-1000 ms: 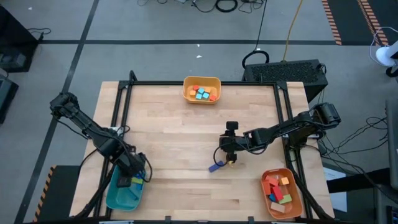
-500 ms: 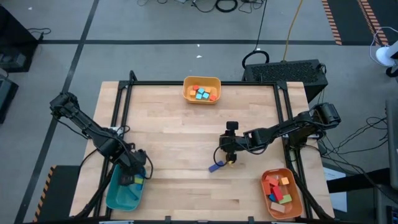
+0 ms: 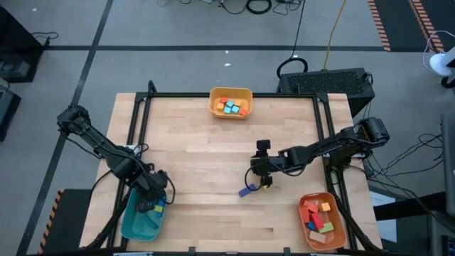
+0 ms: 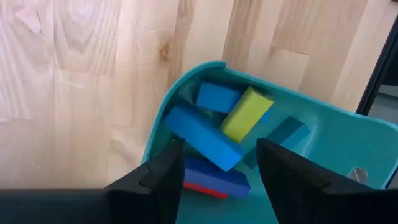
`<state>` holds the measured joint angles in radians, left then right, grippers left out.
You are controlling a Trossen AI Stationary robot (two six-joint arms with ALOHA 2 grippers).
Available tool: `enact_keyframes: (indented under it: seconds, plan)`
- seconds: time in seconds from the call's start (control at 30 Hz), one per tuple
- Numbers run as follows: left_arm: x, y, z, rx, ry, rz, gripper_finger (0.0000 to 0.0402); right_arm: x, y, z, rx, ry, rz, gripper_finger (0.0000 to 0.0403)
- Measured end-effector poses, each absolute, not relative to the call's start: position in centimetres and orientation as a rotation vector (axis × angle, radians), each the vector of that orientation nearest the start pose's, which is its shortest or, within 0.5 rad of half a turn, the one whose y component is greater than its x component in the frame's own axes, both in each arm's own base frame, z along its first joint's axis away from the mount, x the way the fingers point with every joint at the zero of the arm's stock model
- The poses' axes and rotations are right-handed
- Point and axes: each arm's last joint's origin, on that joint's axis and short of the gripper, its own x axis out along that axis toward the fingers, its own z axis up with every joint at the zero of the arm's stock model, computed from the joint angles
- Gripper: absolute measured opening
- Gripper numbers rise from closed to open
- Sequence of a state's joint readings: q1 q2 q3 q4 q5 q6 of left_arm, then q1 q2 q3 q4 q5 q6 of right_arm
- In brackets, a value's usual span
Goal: Sort blocks by size
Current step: Put the small brown rectangle block into the green bin
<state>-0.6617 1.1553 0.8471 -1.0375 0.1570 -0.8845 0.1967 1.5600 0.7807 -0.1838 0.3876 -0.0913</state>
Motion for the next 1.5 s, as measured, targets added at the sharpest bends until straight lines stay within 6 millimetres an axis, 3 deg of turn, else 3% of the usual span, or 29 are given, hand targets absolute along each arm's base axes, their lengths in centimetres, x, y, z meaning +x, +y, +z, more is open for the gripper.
enact_keyframes:
  seconds: [0.23, 0.43, 0.67, 1.03, 1.3, 1.5]
  plan:
    - [14.5, -11.9, 23.4, -0.374, 1.493, -0.058, 0.0198, 28.6, 5.2, 16.0, -0.393, 0.92, 0.127, 0.0157]
    - [14.5, -11.9, 23.4, -0.375, 1.493, -0.057, 0.0199, 28.5, 5.5, 17.0, -0.383, 1.015, 0.251, 0.0157]
    - [14.7, -12.1, 24.3, -0.398, 1.486, -0.085, 0.0199, 27.9, 5.4, 17.9, -0.558, 1.153, 0.38, 0.0157]
    - [15.4, -12.8, 27.4, -0.498, 1.437, -0.14, 0.0199, 28.2, 5.4, 15.5, -0.806, 1.231, 0.592, 0.0157]
    - [15.8, -12.4, 27.7, -0.482, 1.38, -0.098, 0.0199, 30.0, 5.8, 14.6, -0.872, 1.248, 0.646, 0.0157]
    - [16.3, -11.7, 27.6, -0.486, 1.339, -0.035, 0.0199, 31.3, 6.1, 15.1, -0.898, 1.255, 0.681, 0.0157]
